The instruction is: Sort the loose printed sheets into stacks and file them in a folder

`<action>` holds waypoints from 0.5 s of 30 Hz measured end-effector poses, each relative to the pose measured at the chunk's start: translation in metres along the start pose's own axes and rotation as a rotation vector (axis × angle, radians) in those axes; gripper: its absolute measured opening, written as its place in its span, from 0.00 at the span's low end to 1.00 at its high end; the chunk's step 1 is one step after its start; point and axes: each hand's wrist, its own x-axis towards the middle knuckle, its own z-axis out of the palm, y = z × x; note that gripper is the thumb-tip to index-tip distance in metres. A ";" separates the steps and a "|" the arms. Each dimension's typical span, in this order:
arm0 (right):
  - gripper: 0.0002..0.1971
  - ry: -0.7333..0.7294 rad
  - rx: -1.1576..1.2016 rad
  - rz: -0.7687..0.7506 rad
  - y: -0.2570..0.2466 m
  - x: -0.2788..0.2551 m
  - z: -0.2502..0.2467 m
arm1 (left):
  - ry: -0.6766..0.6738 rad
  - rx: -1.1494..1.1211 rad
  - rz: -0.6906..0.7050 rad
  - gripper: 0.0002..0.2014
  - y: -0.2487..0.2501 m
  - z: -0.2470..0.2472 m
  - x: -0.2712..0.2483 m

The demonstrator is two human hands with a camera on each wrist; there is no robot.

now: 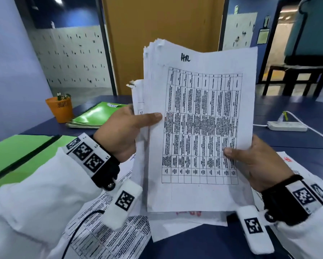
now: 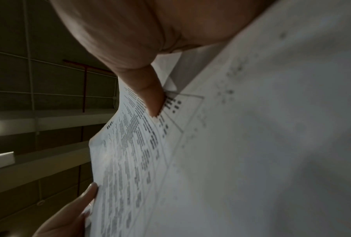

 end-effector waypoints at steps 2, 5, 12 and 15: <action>0.37 -0.018 -0.032 -0.018 -0.004 -0.002 0.002 | -0.002 -0.046 -0.020 0.26 -0.002 -0.008 0.000; 0.22 -0.046 -0.079 -0.039 -0.008 -0.006 0.003 | -0.034 -0.086 0.008 0.27 0.003 -0.011 -0.003; 0.23 -0.066 -0.153 -0.073 -0.014 -0.011 0.003 | -0.068 -0.003 0.116 0.29 0.022 -0.002 0.003; 0.20 -0.046 -0.181 -0.099 -0.016 -0.012 0.001 | -0.061 0.051 0.127 0.29 0.026 0.006 0.003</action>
